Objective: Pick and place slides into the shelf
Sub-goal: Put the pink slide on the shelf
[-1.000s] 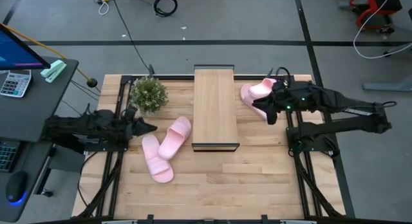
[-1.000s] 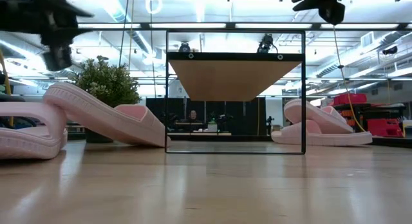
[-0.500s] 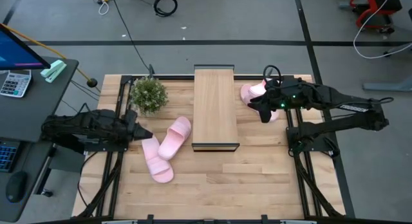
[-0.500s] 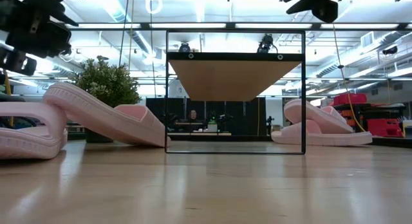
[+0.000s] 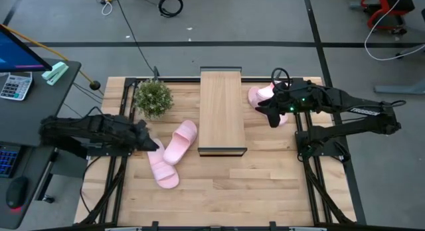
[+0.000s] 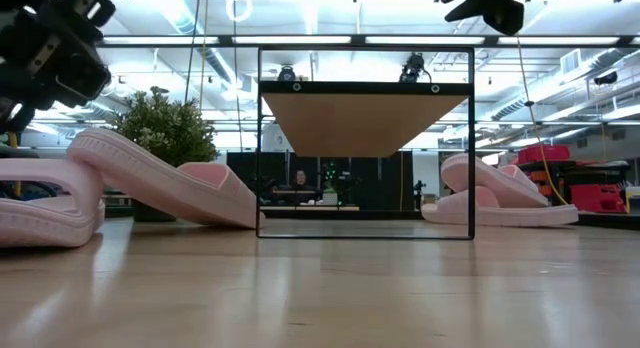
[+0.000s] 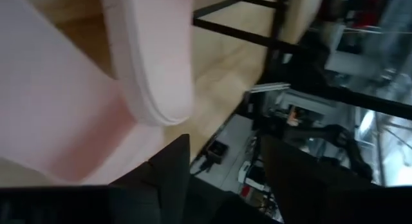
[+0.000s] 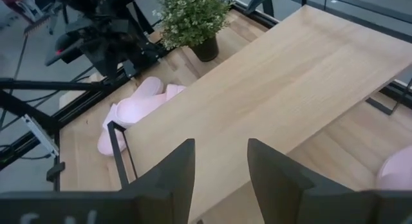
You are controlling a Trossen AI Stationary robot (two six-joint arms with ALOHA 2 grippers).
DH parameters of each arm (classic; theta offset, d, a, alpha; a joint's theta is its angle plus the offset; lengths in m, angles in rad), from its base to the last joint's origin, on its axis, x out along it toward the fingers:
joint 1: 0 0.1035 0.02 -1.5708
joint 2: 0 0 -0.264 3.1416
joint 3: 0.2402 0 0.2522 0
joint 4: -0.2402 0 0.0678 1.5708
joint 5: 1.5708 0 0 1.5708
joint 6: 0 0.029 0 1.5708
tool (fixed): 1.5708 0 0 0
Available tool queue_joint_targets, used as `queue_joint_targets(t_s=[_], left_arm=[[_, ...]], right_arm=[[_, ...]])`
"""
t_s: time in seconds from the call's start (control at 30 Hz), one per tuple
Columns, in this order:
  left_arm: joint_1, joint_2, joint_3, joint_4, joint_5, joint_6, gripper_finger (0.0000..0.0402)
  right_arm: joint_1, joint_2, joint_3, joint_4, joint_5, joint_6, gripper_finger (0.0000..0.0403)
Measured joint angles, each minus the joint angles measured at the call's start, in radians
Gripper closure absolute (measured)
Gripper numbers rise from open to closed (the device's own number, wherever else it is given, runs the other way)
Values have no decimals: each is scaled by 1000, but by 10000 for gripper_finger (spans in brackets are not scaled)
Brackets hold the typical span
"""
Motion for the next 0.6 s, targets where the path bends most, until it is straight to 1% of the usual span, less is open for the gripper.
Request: queue_joint_targets(t_s=[0.13, 0.27, 0.33, 0.47, 0.6], left_arm=[[0, 75, 0, 0, 1, 3, 155], [0, 150, 0, 1, 1, 53, 121], [1, 187, 0, 1, 0, 84, 110], [2, 245, 0, 1, -19, 89, 92], [2, 284, 0, 1, -68, 112, 77]], right_arm=[[1, 0, 0, 0, -11, -14, 254], [1, 0, 0, 0, -10, -37, 254], [1, 0, 0, 0, -11, -41, 254], [1, 0, 0, 0, -10, -41, 254], [1, 0, 0, 0, -10, -43, 254]])
